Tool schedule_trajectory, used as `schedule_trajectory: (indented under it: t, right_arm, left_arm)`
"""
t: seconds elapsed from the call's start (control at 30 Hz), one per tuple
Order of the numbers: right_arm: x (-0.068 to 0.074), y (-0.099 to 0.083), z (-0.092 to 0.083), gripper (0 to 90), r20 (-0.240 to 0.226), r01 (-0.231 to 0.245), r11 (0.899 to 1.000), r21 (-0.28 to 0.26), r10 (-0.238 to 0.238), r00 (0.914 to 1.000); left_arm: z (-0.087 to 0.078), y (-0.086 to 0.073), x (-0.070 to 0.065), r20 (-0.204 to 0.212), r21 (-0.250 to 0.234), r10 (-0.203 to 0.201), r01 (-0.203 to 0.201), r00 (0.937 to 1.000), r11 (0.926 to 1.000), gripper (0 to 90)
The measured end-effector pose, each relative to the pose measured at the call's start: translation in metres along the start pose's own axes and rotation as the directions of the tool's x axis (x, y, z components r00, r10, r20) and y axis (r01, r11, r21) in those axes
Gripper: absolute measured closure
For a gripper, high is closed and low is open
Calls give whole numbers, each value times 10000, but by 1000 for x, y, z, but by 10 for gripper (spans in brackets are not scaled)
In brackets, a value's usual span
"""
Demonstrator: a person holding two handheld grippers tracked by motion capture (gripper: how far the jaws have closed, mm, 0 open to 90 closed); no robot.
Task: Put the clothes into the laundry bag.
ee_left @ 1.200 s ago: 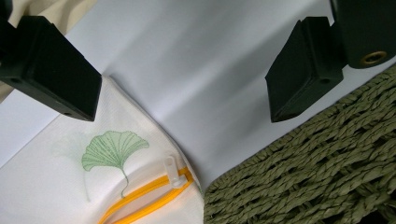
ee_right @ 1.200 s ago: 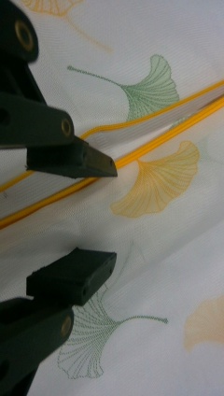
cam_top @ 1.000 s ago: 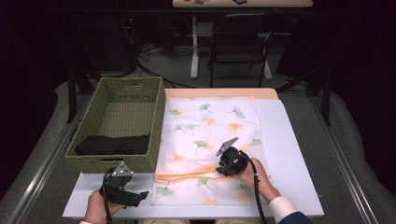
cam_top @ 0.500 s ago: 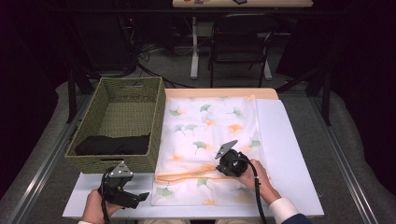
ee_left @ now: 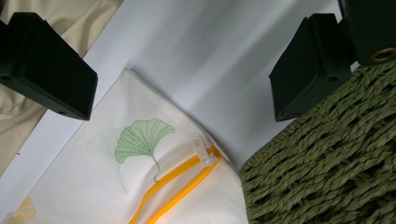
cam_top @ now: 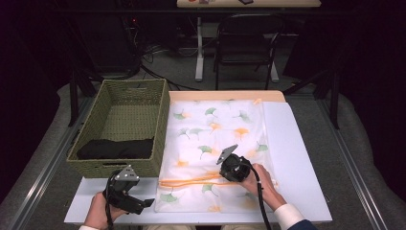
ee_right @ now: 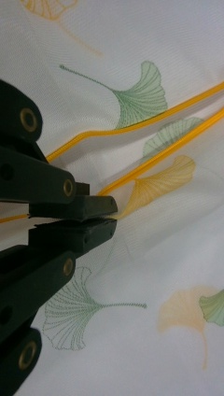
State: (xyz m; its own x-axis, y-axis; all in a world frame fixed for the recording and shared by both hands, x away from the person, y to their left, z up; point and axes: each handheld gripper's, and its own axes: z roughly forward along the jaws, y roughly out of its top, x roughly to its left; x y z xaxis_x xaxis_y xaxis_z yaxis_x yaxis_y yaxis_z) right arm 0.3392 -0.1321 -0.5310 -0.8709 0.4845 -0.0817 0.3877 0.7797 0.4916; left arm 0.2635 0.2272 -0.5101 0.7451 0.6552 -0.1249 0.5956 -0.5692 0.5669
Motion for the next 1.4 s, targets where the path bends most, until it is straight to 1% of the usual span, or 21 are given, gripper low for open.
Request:
schedule_trajectory:
  t: [0.07,0.17,0.2,0.3,0.33,0.37,0.4,0.5,0.6,0.63,0.73,0.77,0.83,0.9,1.0,1.13,1.2,1.23,1.33,1.37,1.4]
  right_arm:
    - [1,0,-1,885,75,101,9999,42,-101,9999]
    - [1,0,-4,886,53,95,9999,-86,-95,9999]
    - [1,0,-6,885,26,51,9999,-117,-51,10000]
    - [2,2,-10,883,-25,-18,9998,-208,18,10000]
    - [1,2,-13,882,11,47,9996,-289,-47,10000]
    - [2,3,-15,882,30,-85,9997,-247,86,10000]
    - [2,4,-16,882,20,-14,9996,-295,15,10000]
    - [2,6,-19,885,87,83,9993,-375,-80,9999]
    - [1,6,-20,888,246,88,9988,-485,-77,9997]
    - [1,6,-19,889,248,10,9989,-459,1,9997]
    - [-1,5,-16,890,294,57,9987,-509,-43,9996]
    - [-1,5,-16,890,291,71,9987,-513,-56,9996]
    - [-1,4,-15,890,245,24,9985,-548,-11,9997]
    - [-2,3,-15,890,207,-51,9982,-606,63,9998]
    - [-3,2,-15,890,200,-6,9979,-653,19,9998]
    - [-4,2,-14,890,197,-34,9974,-717,48,9998]
    - [-4,1,-14,890,197,-99,9974,-719,114,9997]
    - [-4,0,-14,890,183,-168,9973,-717,182,9997]
    - [-4,-1,-13,890,176,-160,9977,-661,172,9997]
    - [-4,-1,-14,890,162,-169,9977,-655,180,9997]
    - [-4,-1,-14,890,184,-159,9975,-684,172,9997]
  left_arm:
    - [-2,-1,0,-70,4,113,-113,9999,9999,72]
    - [-5,-2,1,-74,-46,177,-177,9998,9998,68]
    - [-7,-2,1,-172,-67,244,-245,9996,9997,66]
    - [-10,-2,2,-158,-80,205,-206,9997,9998,61]
    - [-13,-1,3,-125,-171,148,-150,9998,9997,62]
    - [-14,-1,3,-110,-178,110,-112,9999,9998,62]
    - [-15,-1,4,-136,-170,194,-197,9997,9997,62]
    - [-16,1,2,-109,-161,239,-241,9997,9996,62]
    - [-20,5,0,-26,-77,590,-590,9983,9982,66]
    - [-23,7,0,17,-15,682,-682,9977,9977,65]
    - [-30,11,1,-9,199,766,-765,9971,9969,58]
    - [-34,13,3,65,198,750,-751,9972,9970,58]
    - [-42,17,4,67,152,940,-941,9955,9954,58]
    - [-52,23,6,-68,199,1176,-1175,9930,9929,57]
    - [-68,33,15,-262,429,1547,-1535,9876,9872,51]
    - [-85,52,34,-565,717,1966,-1924,9789,9787,25]
    - [-90,63,47,-752,870,2099,-2033,9748,9752,12]
    - [-92,66,51,-768,930,2181,-2108,9729,9731,0]
    - [-94,80,70,-917,1374,2448,-2312,9652,9631,0]
    - [-95,85,76,-939,1504,2456,-2301,9648,9615,0]
    - [-96,90,81,-991,1623,2536,-2358,9622,9581,0]
